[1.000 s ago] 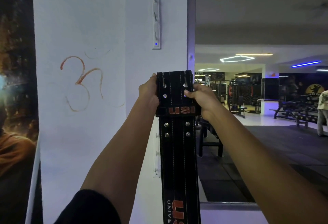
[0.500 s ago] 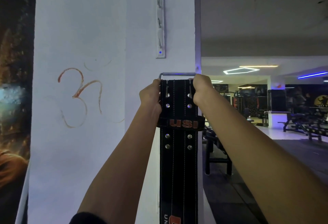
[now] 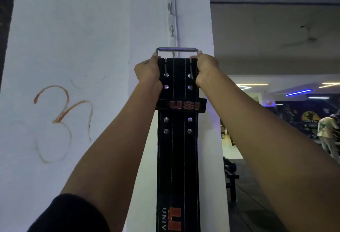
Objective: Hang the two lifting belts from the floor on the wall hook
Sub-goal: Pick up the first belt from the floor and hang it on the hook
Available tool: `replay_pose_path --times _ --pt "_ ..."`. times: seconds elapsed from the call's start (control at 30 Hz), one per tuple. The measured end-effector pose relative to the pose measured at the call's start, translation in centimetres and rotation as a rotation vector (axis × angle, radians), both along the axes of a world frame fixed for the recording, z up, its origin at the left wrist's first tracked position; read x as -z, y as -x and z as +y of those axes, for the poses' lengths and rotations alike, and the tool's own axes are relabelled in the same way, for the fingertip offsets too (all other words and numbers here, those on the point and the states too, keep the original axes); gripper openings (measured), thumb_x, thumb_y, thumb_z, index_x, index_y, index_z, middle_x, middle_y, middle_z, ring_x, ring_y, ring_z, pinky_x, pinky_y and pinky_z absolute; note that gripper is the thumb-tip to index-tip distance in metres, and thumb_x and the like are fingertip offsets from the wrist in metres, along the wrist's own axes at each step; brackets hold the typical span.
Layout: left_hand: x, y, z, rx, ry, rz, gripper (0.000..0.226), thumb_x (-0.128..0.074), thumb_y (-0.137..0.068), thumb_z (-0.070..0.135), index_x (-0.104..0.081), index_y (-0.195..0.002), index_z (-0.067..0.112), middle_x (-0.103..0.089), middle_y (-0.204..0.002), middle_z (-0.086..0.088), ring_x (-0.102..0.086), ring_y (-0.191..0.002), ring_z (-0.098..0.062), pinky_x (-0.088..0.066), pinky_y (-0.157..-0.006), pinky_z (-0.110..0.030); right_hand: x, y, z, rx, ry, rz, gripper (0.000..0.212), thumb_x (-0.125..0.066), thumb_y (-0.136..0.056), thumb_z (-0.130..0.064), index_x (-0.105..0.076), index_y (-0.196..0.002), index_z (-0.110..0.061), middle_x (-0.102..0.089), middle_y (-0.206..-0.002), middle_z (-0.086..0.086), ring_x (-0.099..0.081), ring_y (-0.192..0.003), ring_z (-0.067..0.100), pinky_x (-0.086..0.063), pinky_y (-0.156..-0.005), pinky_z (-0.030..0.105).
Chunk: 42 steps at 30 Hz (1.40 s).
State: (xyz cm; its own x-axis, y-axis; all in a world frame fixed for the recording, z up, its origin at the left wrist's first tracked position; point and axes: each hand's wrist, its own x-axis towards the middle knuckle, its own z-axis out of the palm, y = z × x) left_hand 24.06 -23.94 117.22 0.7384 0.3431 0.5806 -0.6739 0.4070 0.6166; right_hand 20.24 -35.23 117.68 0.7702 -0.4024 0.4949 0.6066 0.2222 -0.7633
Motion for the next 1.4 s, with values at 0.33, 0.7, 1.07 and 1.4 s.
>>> replay_pose_path --times 0.33,0.7,1.07,1.4 --pt "1.0 -3.6 0.4 0.036 -0.02 0.009 0.033 -0.063 -0.088 0.021 -0.059 -0.058 0.009 -0.054 -0.058 -0.004 -0.051 -0.053 -0.019 -0.052 -0.065 -0.031 0.5 -3.0 0.4 0.065 0.085 0.037 0.029 -0.043 -0.097 -0.031 -0.066 -0.104 -0.014 -0.047 -0.07 -0.001 -0.041 -0.055 0.016 -0.038 -0.048 0.03" --pt "4.2 -0.5 1.2 -0.154 -0.33 -0.058 0.035 -0.065 -0.083 0.025 -0.064 -0.111 0.004 -0.068 -0.092 -0.009 -0.063 -0.076 -0.024 -0.055 -0.076 -0.039 4.3 -1.7 -0.3 0.159 0.201 -0.039 0.017 -0.047 -0.086 -0.017 -0.05 -0.071 -0.01 -0.053 -0.072 0.009 -0.046 -0.056 0.024 -0.042 -0.05 0.032" --pt "13.0 7.6 -0.7 -0.336 -0.382 0.012 0.034 -0.061 -0.088 0.021 -0.056 -0.121 0.011 -0.058 -0.114 0.003 -0.057 -0.104 -0.012 -0.04 -0.066 -0.006 11.5 4.4 -2.9 0.097 0.254 0.024 0.026 -0.051 -0.08 -0.009 -0.06 -0.092 0.011 -0.032 -0.108 -0.003 -0.031 -0.086 0.017 -0.011 -0.08 0.043" --pt "25.5 17.3 0.5 -0.229 -0.356 0.353 0.026 -0.055 -0.091 0.027 -0.06 -0.112 0.013 -0.065 -0.097 -0.001 -0.064 -0.089 -0.02 -0.051 -0.078 -0.031 23.9 11.5 -0.8 -0.233 0.311 0.311 0.009 -0.056 -0.088 -0.014 -0.062 -0.094 -0.01 -0.062 -0.092 0.007 -0.059 -0.08 0.023 -0.049 -0.068 0.029"
